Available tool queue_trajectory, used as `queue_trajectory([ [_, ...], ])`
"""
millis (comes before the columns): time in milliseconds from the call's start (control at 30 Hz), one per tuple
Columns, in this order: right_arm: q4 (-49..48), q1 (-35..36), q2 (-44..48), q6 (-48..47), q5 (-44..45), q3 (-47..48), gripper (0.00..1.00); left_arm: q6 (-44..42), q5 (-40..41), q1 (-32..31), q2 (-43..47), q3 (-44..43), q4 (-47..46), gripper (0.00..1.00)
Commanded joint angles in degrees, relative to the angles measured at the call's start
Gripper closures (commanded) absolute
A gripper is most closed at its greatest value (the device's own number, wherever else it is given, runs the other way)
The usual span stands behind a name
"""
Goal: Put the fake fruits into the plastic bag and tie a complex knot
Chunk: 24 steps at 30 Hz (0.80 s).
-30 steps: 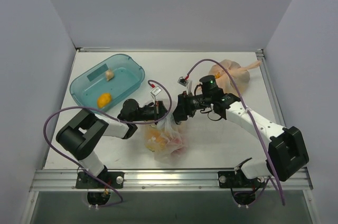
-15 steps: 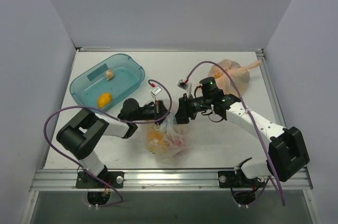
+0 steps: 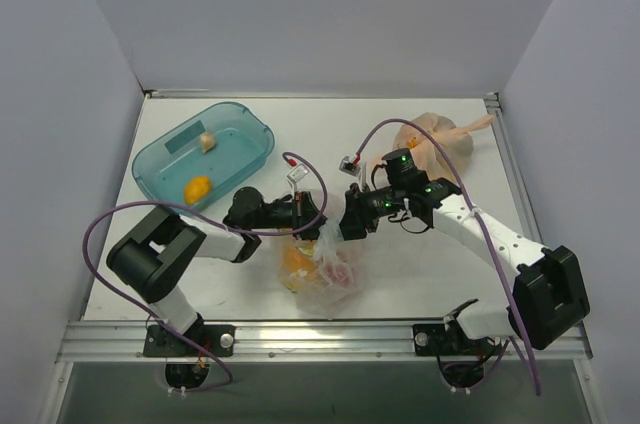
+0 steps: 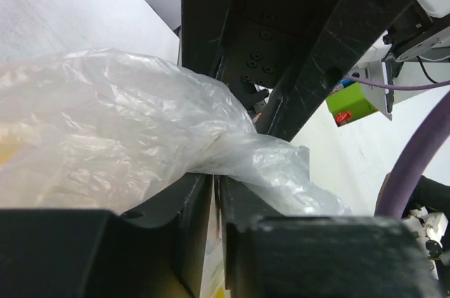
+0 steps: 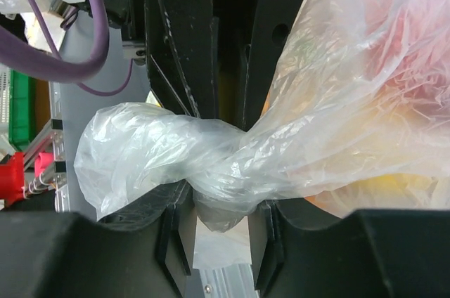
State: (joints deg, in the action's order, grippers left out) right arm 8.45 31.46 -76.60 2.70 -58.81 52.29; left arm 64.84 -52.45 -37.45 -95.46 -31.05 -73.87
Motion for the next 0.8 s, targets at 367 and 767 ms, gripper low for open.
queue_trajectory([
  [367,0.0,-0.5,0.1,-1.2,-2.0,2.1,1.0,-5.2,-5.3,6.1,7.7,1.6,1.3,0.55],
  [767,-0.2,-1.8,0.6,-2.3,-3.4,2.4,1.0,-27.6,-13.2,18.7,22.8,-1.0,37.0,0.41],
])
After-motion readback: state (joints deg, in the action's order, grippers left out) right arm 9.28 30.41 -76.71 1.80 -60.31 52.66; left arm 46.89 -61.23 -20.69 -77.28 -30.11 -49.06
